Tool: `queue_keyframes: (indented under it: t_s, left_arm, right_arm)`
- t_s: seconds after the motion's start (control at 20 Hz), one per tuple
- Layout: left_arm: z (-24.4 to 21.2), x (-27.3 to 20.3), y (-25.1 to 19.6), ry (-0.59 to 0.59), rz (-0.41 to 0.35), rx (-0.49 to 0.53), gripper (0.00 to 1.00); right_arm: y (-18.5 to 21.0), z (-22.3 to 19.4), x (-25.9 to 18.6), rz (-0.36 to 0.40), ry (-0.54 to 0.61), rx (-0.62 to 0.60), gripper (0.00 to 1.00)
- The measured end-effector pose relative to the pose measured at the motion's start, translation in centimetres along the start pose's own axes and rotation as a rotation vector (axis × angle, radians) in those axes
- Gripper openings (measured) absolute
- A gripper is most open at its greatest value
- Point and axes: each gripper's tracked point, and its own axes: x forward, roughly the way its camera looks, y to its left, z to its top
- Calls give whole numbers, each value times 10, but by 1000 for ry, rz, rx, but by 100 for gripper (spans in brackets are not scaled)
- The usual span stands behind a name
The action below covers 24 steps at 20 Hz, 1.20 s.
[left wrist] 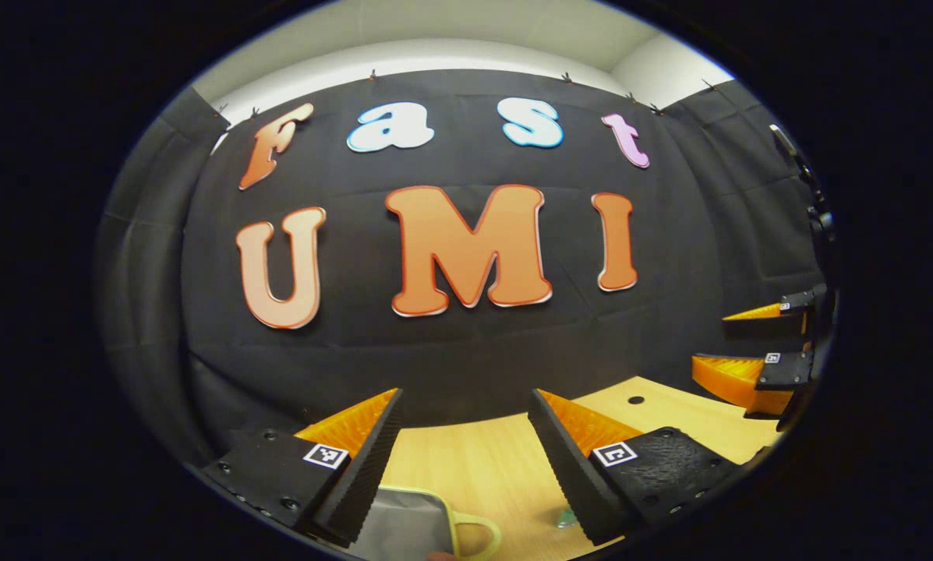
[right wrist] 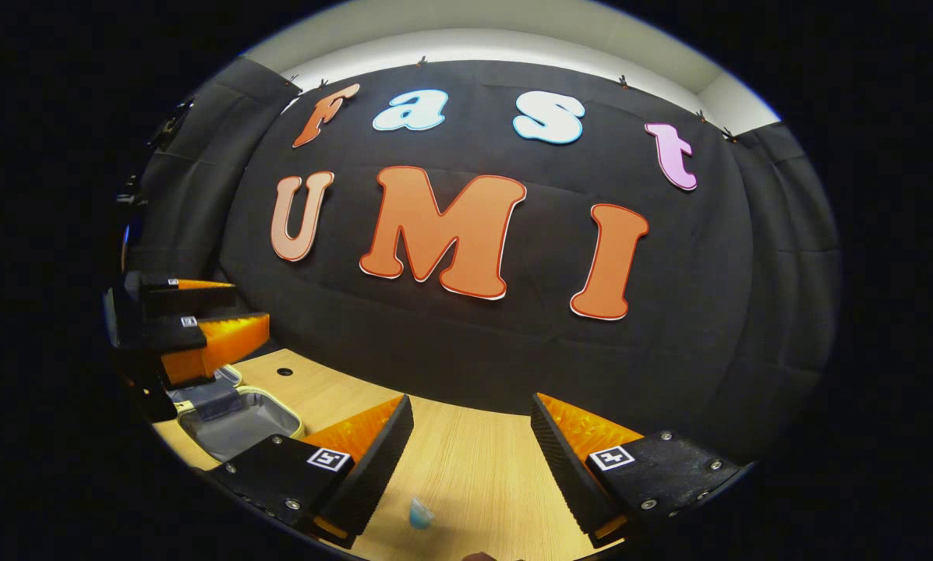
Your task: First open the suitcase, pack the skin care products into it, and then close the suitcase.
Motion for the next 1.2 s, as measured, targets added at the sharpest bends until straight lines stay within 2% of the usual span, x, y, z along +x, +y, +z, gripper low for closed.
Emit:
queue_keyframes:
  t_s: [0.35,0.5,0.95,1.2]
  left_arm:
    - [-78,1,-67,122,-106,42,98]
    - [-113,2,-92,166,-138,26,98]
    - [-221,21,-121,301,-115,9,98]
    - [-264,31,-133,343,-131,0,99]
  right_arm:
    - [2,-32,-1,11,61,18,95]
    - [2,-45,1,25,89,25,96]
    - [7,-92,24,90,119,-5,96]
    - [12,-138,28,115,142,9,96]
